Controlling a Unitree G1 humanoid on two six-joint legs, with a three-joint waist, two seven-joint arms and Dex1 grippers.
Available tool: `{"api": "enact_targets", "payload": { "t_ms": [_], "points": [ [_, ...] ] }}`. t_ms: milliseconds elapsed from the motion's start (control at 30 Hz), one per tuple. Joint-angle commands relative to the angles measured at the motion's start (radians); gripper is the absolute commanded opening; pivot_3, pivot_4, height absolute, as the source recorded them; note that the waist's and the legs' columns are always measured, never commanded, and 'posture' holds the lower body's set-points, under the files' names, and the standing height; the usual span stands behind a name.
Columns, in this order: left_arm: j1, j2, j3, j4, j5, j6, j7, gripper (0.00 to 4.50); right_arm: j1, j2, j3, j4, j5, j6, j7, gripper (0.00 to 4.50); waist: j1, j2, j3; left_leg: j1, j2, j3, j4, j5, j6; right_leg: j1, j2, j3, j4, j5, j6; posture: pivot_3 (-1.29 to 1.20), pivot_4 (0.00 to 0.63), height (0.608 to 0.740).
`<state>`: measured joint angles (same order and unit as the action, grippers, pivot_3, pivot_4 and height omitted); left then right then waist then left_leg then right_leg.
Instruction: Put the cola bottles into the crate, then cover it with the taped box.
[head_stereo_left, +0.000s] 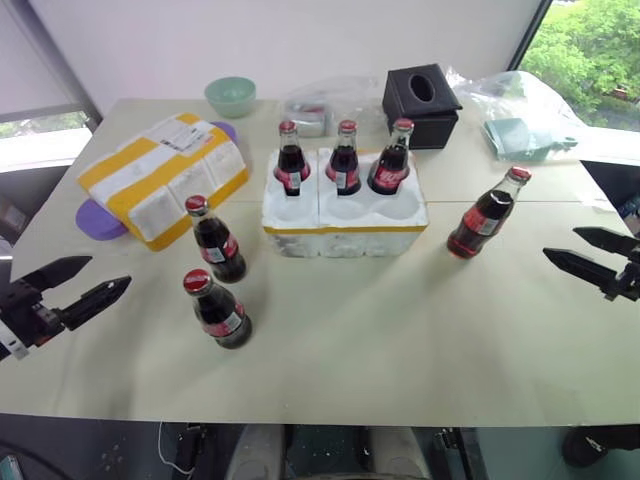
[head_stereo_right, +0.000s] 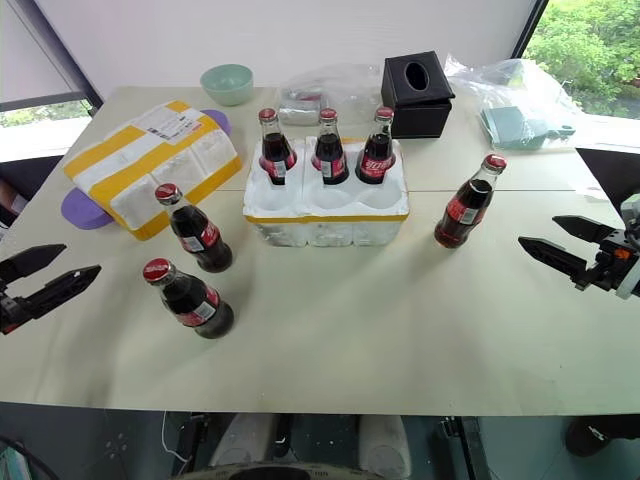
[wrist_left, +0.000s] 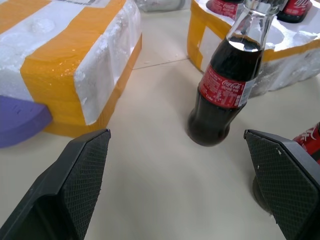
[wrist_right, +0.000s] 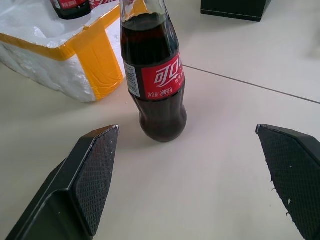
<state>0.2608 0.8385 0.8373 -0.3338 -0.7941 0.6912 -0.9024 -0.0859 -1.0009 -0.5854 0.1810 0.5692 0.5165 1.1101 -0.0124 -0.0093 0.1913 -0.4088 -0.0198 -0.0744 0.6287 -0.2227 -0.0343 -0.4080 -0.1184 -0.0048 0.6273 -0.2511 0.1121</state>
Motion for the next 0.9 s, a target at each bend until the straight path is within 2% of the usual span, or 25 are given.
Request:
{"api": "enact_targets", "payload": {
  "t_ms": [33, 267, 900],
  "points": [
    [-0.014, 0.022, 0.004, -0.004, 0.002, -0.012, 0.001, 4.48, 0.003, -0.001, -0.027, -0.030, 0.011, -0.013, -0.003, 4.50, 0.000, 0.000, 0.000, 0.000, 0.000, 0.000, 0.000, 0.000, 0.000, 0.000, 0.000, 0.000, 0.000, 0.000, 0.000, 0.00, 0.150, 0.739],
    [-0.042, 0.038, -0.015, 0.017, -0.001, -0.001, 0.009, 4.48, 0.022, 0.001, -0.039, -0.050, 0.029, 0.008, -0.009, 4.50, 0.000, 0.000, 0.000, 0.000, 0.000, 0.000, 0.000, 0.000, 0.000, 0.000, 0.000, 0.000, 0.000, 0.000, 0.000, 0.00, 0.150, 0.739],
    [-0.137, 0.080, -0.114, 0.041, -0.015, -0.012, -0.091, 4.48, 0.006, -0.063, -0.071, -0.187, 0.106, 0.121, 0.027, 4.50, 0.001, 0.000, 0.000, 0.000, 0.000, 0.000, 0.000, 0.000, 0.000, 0.000, 0.000, 0.000, 0.000, 0.000, 0.000, 0.00, 0.150, 0.739]
  ]
}}
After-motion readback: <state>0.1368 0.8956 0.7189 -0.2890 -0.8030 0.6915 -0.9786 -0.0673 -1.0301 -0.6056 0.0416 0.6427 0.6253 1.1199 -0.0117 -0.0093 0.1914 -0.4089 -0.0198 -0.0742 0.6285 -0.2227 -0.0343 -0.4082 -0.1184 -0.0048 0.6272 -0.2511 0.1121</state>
